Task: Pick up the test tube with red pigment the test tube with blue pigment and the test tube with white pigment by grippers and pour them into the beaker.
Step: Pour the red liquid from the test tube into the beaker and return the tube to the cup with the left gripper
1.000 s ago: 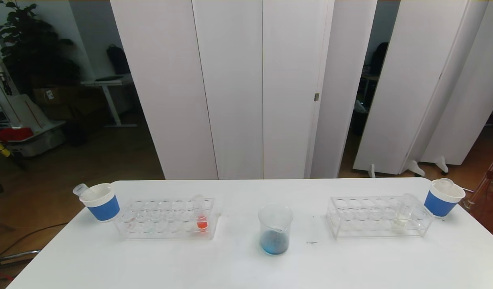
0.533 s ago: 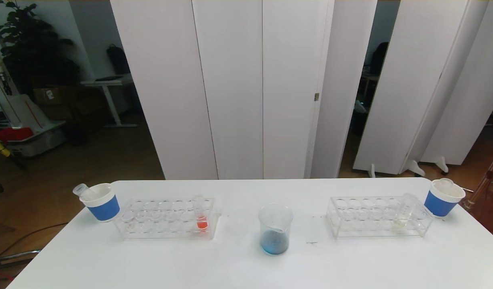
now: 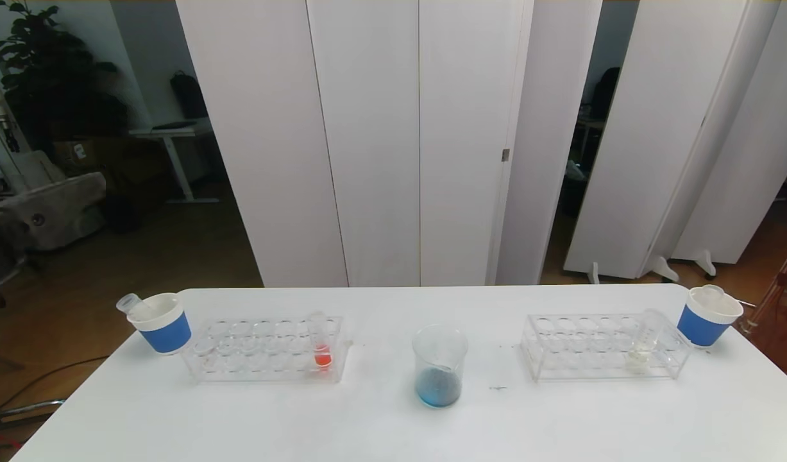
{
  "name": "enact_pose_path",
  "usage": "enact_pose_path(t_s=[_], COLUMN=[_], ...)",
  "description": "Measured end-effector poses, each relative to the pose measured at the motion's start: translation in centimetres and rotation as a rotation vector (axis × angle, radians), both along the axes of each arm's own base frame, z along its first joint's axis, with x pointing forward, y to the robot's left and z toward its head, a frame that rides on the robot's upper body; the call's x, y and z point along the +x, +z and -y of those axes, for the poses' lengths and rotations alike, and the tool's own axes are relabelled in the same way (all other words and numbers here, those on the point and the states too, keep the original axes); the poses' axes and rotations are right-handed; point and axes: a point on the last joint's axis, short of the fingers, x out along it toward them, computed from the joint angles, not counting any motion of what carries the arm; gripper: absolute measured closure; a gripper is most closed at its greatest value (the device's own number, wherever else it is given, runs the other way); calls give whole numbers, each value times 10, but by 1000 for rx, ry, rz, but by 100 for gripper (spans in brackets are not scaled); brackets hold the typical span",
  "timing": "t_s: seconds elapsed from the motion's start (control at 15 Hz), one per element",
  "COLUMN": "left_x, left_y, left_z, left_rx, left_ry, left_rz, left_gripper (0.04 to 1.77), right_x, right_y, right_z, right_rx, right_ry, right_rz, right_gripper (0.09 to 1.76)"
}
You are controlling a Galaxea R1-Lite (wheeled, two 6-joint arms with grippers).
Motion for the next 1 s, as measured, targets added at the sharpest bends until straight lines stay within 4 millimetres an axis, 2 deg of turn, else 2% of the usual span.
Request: enact_pose_path(t_s=[0.2, 0.53, 0.73, 1.0], left_x=[15, 21, 24, 37], left_y=[-29, -78, -100, -119], left_z=[11, 27, 36, 49], left_rx=[3, -19, -5, 7], left_ry=[-58, -146, -187, -176], left_rz=[-56, -197, -245, -256], left_gripper=[6, 6, 6, 6], right_x=[0, 0, 0, 0], right_y=[0, 0, 0, 0], right_z=[0, 0, 0, 0], right_rx=[0, 0, 0, 0], right_ry=[0, 0, 0, 0], right_rz=[0, 0, 0, 0], right_gripper=[10, 10, 10, 10])
